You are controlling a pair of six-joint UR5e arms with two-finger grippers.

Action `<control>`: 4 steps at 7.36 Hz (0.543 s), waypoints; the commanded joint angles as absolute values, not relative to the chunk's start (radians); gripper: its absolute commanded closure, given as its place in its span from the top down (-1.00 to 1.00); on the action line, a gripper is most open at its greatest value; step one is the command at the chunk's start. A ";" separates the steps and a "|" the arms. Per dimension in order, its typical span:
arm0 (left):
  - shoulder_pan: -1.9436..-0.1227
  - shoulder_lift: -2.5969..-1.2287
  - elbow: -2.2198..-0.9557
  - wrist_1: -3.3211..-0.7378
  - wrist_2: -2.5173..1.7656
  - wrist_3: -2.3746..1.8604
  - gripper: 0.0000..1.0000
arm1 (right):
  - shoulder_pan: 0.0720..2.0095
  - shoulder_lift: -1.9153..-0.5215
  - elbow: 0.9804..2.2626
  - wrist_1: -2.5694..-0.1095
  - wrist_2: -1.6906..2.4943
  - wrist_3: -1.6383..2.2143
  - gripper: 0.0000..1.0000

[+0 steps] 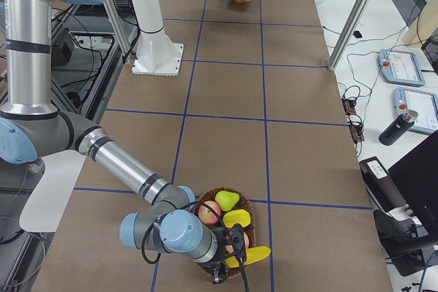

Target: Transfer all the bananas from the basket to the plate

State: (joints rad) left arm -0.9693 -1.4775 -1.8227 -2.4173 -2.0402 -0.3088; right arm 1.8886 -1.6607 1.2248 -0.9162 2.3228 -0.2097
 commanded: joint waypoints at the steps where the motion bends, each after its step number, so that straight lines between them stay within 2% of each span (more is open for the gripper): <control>1: -0.966 -1.480 -1.822 -2.415 -2.040 -0.311 1.00 | 1.861 -1.574 1.235 -0.917 2.330 -0.044 -1.00; 4: -0.963 -1.555 -1.795 -2.413 -2.039 -0.417 1.00 | 1.667 -1.450 1.265 -0.904 2.333 0.266 -1.00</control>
State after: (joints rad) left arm -0.9643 -1.5240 -1.8048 -2.4141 -2.0392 -0.3802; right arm 1.7489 -1.5031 1.2455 -0.9066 2.3318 0.1299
